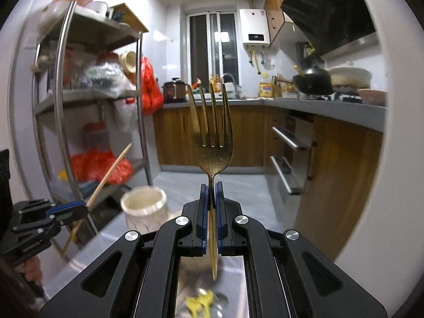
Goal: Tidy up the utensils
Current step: 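Lower the chopstick into the large holder compartment with left while right lowers fork into small compartment, then open both tools to release the chopstick and the fork, then withdraw both tools from the holder back toward the utensils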
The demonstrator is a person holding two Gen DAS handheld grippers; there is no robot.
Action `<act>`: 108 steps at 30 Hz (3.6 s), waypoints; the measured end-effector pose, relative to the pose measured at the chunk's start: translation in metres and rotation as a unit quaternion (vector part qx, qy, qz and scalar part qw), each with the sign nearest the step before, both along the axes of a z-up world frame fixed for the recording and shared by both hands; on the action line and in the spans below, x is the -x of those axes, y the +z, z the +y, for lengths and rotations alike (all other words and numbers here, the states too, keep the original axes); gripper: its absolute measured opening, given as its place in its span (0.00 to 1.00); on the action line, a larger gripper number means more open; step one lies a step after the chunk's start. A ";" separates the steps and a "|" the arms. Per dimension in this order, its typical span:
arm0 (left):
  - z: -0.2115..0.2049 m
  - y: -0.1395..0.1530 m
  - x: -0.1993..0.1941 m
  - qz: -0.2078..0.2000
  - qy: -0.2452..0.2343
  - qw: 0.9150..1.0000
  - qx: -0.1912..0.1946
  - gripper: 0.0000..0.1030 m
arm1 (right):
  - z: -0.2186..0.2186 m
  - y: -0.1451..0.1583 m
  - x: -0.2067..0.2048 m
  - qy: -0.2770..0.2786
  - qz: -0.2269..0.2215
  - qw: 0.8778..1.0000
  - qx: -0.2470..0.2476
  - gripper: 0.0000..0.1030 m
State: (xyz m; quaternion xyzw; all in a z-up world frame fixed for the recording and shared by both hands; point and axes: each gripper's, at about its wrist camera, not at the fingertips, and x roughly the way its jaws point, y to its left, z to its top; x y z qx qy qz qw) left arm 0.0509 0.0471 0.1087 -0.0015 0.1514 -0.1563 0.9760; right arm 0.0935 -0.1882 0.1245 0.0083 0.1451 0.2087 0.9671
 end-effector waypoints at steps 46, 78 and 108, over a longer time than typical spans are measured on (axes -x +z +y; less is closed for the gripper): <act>0.014 -0.054 -0.110 0.023 0.068 0.997 0.017 0.05 | 0.038 -0.081 -0.084 -0.012 0.059 0.995 -0.077 0.06; 0.007 -0.034 -0.088 0.019 0.084 0.996 0.001 0.21 | 0.025 -0.092 -0.093 -0.060 0.094 0.991 -0.069 0.21; -0.026 -0.050 -0.006 0.068 0.089 0.993 -0.026 0.94 | -0.040 -0.097 -0.013 -0.078 0.127 0.988 -0.040 0.95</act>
